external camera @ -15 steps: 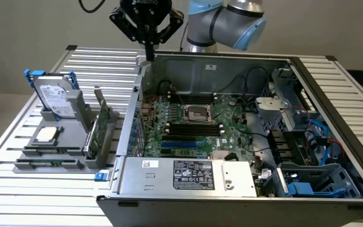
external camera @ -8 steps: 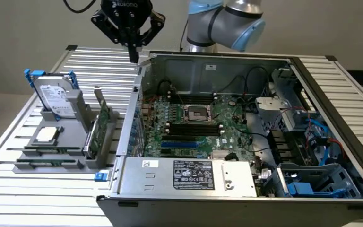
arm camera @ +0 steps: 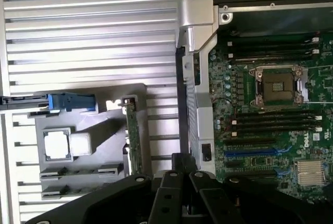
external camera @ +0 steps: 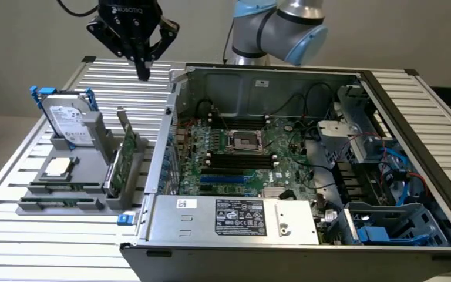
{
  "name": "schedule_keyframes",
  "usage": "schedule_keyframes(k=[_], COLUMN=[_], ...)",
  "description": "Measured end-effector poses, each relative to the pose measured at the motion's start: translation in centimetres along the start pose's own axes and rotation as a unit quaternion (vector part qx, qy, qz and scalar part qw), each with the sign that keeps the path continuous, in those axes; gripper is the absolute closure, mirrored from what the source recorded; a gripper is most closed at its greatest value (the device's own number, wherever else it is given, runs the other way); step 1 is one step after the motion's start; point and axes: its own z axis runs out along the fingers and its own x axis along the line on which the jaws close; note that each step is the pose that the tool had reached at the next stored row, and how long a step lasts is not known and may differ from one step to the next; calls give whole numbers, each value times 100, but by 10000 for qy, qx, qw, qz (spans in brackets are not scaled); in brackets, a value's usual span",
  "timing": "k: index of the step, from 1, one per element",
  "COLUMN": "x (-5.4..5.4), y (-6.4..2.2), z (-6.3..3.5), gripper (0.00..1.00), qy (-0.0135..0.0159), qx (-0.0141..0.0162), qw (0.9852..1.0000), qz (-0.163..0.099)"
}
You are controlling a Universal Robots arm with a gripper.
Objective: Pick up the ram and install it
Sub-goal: 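Reach for the ram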
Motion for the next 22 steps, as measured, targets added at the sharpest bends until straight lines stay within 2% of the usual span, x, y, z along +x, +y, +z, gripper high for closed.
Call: schedule_keyframes(k=[10, 17, 22], x=[452, 767, 994], y=[-37, -68, -123], z=[97, 180, 207], gripper=[89, 89, 89], qy=[46, 48, 48], qx=[5, 5, 5], qw=[10000, 10000, 10000], qz=[2, 2, 2])
